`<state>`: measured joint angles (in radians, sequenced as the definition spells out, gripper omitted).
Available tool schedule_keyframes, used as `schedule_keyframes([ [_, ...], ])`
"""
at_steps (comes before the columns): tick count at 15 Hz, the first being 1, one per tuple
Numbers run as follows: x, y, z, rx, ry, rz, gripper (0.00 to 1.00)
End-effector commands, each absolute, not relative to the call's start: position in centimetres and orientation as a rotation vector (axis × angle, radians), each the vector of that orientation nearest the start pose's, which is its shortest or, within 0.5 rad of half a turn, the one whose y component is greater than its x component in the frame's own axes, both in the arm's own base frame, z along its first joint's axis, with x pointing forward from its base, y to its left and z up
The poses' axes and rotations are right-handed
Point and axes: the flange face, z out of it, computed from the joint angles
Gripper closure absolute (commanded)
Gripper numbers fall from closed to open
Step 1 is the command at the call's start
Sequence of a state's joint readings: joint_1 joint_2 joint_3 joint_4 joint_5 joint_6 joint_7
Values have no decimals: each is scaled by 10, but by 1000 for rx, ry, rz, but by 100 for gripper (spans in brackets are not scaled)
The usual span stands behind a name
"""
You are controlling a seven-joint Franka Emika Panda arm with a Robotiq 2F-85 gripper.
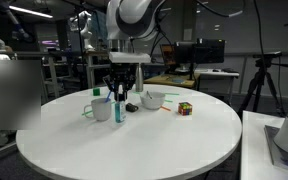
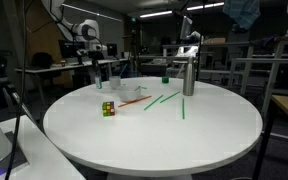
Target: Remove the bottle from the mug and put it on the table
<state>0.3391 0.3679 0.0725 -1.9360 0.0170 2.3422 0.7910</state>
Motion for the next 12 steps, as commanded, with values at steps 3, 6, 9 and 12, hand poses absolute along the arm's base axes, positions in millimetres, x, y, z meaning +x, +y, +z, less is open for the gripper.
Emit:
schedule_keyframes([
  [3,538,241,304,-2979,676,-38,93],
  [6,528,243,301,-2991,592,-42,93],
  [9,519,246,298,-3007,481,-29,93],
  [12,514,246,295,-3017,355,2,93],
])
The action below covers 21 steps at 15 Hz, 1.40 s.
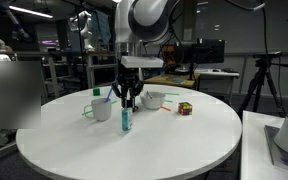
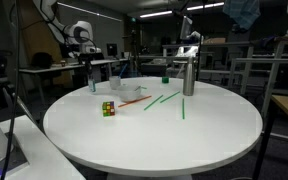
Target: Remove the bottle from the mug and put it on the table
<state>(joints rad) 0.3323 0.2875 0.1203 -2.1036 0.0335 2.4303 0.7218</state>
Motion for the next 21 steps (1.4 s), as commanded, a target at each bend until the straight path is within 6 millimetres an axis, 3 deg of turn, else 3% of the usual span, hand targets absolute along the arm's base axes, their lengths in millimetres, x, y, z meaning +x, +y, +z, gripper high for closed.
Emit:
schedule_keyframes([
  [1,512,245,294,-3016,313,20,93],
  [10,513,233,287,-2969,56,119,93],
  [21,509,228,285,-3080,85,216,93],
])
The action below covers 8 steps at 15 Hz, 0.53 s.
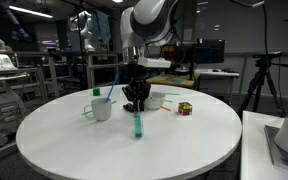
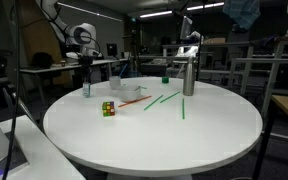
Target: Remove the bottle from the mug and put it on the table
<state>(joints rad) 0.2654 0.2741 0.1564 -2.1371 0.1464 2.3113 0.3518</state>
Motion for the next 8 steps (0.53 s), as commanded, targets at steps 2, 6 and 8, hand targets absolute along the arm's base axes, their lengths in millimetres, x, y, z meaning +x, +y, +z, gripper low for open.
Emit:
schedule_keyframes([
  [2,510,226,284,-3124,108,178,93],
  [6,511,225,283,-3191,138,133,93],
  [8,512,225,284,-3204,143,119,93],
])
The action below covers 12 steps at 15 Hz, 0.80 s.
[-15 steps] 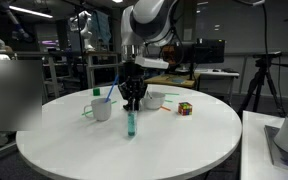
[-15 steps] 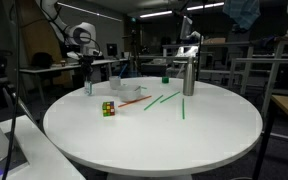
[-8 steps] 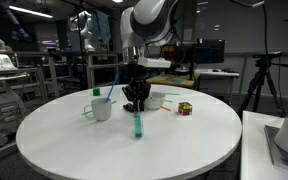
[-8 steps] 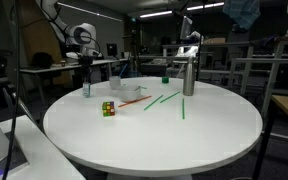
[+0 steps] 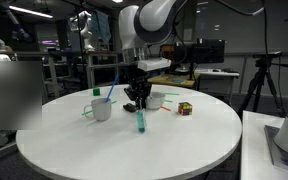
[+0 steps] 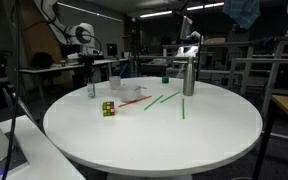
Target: Remove the bottle from the mug and put it on the table
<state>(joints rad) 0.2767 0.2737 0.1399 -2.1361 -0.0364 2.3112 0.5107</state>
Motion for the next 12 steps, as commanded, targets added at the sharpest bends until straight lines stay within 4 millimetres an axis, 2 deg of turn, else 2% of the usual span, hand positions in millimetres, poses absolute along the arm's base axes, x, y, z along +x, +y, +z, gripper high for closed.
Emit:
schedule_keyframes([
  [1,512,225,284,-3204,147,104,93],
  [12,522,226,291,-3177,205,-117,93],
])
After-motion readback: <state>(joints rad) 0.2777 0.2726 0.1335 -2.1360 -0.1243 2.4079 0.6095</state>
